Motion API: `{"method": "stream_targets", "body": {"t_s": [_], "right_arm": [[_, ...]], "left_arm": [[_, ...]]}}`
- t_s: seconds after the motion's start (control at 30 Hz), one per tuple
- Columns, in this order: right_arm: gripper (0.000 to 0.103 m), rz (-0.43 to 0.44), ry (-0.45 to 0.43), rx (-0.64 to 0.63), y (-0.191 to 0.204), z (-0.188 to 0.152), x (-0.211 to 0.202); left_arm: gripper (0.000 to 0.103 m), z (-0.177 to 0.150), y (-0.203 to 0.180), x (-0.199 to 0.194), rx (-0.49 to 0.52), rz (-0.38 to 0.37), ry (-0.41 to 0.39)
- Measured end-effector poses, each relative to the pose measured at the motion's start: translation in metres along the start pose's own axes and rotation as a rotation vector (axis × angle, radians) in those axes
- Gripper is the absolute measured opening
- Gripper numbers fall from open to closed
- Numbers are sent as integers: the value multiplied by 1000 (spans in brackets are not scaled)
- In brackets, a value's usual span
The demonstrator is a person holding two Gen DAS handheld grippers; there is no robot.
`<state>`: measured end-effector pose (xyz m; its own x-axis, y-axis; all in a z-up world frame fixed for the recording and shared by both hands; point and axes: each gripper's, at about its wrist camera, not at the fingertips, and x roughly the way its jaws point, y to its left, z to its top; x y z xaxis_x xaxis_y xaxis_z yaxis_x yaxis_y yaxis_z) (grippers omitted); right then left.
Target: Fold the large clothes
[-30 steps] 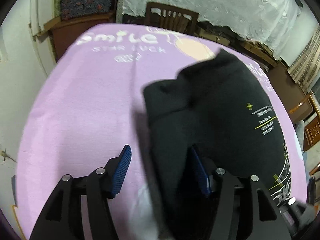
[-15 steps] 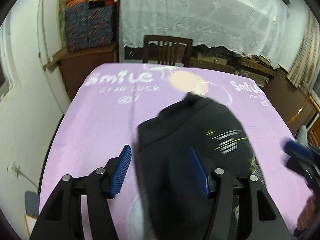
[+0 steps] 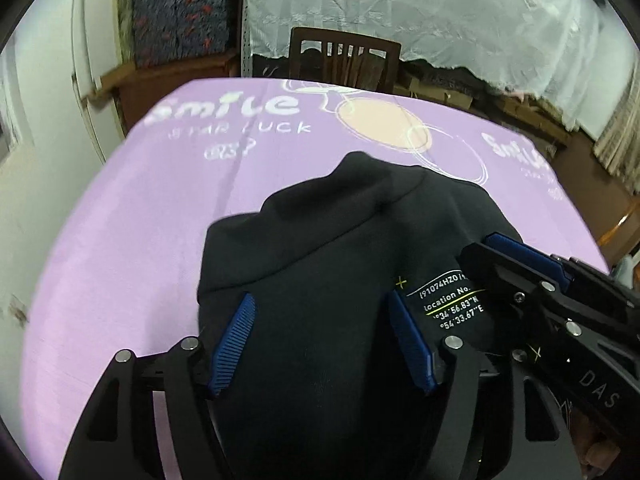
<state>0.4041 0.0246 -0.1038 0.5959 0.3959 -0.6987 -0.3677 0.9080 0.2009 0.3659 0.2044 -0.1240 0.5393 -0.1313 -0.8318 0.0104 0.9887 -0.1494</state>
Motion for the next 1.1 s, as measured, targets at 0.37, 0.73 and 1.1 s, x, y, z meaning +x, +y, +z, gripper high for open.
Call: {"method": "stream_targets", "body": {"t_s": [0.37,0.73,1.1], "right_arm": [[25,-1,-22,7,-3,-11,4],[33,19,8,-7,12,-5,-65],[33,83,34,-15,13,-77,-98]], "left_arm": [[78,-1,-8,1,-20,81,-27],[76,-14,2,-84,-66,140,-26],[76,-67,-7,-64,-28,144,59]]}}
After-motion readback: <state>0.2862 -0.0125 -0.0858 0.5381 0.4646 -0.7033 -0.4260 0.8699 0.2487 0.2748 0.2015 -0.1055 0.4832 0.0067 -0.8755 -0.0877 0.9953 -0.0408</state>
